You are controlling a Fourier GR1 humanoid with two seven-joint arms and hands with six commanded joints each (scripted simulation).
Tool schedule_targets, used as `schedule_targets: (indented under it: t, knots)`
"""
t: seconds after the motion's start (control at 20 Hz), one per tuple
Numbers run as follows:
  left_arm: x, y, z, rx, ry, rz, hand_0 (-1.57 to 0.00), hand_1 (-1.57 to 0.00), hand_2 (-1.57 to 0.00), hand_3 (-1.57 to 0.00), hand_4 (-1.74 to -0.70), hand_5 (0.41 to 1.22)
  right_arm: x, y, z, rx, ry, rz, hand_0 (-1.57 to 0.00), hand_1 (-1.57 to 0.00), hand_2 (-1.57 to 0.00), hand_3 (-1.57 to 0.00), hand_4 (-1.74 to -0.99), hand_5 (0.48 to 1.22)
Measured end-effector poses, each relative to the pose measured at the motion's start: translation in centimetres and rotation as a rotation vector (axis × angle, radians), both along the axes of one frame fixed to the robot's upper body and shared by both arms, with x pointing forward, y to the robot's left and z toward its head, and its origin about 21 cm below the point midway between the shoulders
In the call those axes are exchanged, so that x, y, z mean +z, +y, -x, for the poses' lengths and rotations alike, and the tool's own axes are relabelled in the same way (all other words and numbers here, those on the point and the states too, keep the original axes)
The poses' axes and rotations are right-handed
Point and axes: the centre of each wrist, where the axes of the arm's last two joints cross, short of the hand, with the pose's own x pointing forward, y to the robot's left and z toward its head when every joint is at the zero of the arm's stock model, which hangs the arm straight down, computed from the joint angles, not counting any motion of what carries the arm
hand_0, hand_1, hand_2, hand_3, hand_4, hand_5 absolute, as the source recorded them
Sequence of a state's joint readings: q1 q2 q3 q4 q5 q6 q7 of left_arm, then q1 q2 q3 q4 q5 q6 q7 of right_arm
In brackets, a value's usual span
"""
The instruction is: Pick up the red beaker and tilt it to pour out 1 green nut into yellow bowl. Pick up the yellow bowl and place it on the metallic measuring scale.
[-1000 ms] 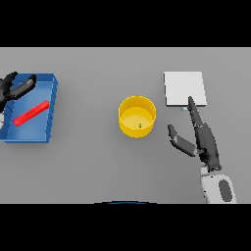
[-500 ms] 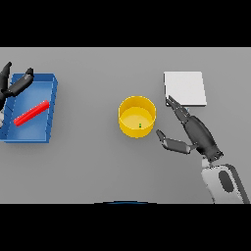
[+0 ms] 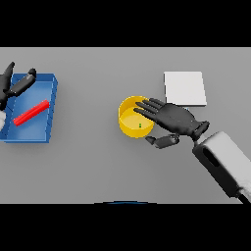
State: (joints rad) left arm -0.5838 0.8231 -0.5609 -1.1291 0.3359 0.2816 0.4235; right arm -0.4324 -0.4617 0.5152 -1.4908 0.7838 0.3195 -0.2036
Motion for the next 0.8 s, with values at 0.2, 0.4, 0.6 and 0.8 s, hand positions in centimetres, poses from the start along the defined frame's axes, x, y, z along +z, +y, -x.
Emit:
schedule_targets:
  t: [0.2, 0.4, 0.6, 0.8]
  knots:
    - [0.1, 0.2, 0.1, -0.003, -0.006, 0.018, 0.0, 0.0, 0.0, 0.0, -0.72, 0.687, -0.9, 2.0, -1.1, 0.08, 0.036, 0.139, 0.0, 0.0, 0.0, 0.0, -1.223, 0.705]
    - [0.4, 0.5, 0.4, 0.002, -0.013, 0.027, 0.0, 0.0, 0.0, 0.0, -0.72, 0.688, -1.5, 3.7, -2.4, 0.11, 0.038, 0.258, 0.0, 0.0, 0.0, 0.0, -1.231, 0.703]
    - [-0.1, 0.7, 0.5, 0.004, -0.008, 0.033, 0.0, 0.0, 0.0, 0.0, -0.72, 0.684, -1.8, 4.4, -3.4, 0.137, 0.061, 0.34, 0.0, 0.0, 0.0, 0.0, -1.266, 0.72]
    - [0.1, 0.8, 0.5, 0.002, -0.014, 0.032, 0.0, 0.0, 0.0, 0.0, -0.72, 0.688, -2.0, 5.1, -3.7, 0.149, 0.09, 0.392, 0.0, 0.0, 0.0, 0.0, -1.29, 0.746]
